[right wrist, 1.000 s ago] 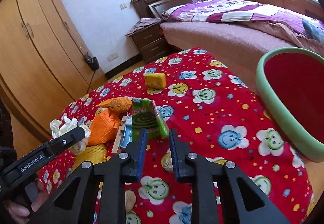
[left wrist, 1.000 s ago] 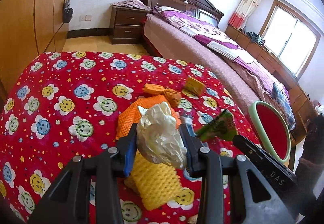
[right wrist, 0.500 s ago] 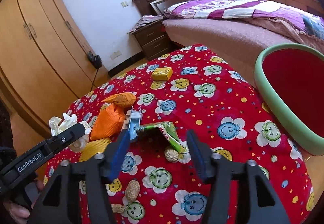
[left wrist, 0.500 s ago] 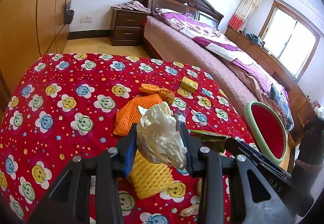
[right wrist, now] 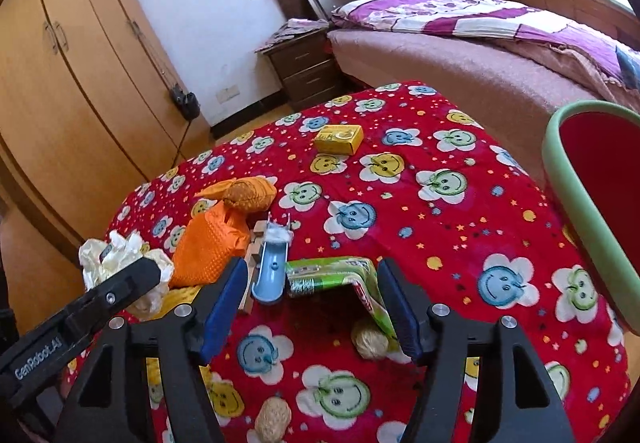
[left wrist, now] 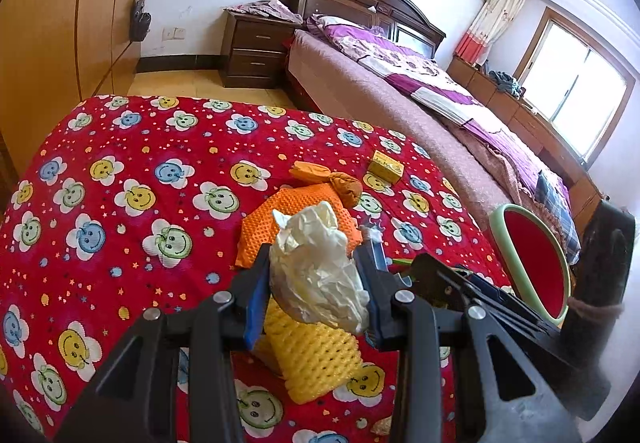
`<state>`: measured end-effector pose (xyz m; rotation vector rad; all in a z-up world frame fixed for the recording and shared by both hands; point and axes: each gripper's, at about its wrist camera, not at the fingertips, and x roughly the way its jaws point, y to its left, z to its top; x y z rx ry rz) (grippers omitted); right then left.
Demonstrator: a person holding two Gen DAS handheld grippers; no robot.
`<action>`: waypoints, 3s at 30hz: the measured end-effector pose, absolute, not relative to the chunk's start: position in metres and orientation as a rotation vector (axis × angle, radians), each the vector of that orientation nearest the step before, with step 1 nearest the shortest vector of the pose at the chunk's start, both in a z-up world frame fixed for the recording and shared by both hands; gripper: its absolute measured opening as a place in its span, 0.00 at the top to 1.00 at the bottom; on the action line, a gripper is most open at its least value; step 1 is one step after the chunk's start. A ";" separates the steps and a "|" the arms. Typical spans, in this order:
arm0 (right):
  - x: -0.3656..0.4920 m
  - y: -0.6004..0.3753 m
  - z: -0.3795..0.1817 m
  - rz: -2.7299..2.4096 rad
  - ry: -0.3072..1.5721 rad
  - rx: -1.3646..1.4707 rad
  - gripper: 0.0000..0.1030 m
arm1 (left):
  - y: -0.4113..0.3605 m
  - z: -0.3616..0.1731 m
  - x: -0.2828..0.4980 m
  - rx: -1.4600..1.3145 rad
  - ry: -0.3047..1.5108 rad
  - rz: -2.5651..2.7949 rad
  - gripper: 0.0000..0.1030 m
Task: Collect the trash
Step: 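Carry the wrap and green packet over the red bucket and open both tools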
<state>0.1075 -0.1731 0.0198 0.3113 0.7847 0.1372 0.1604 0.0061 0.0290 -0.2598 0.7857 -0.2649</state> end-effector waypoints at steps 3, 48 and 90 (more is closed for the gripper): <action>0.109 -0.176 0.016 0.129 0.791 0.306 0.56 | 0.007 0.027 0.161 -0.262 0.790 -0.263 0.61; -0.008 -0.388 0.052 -0.230 0.528 0.543 0.57 | -0.169 0.079 0.133 -0.076 0.806 -0.574 0.61; -0.036 -0.448 0.029 -0.330 0.511 0.654 0.39 | -0.302 0.041 0.162 0.097 0.831 -0.737 0.38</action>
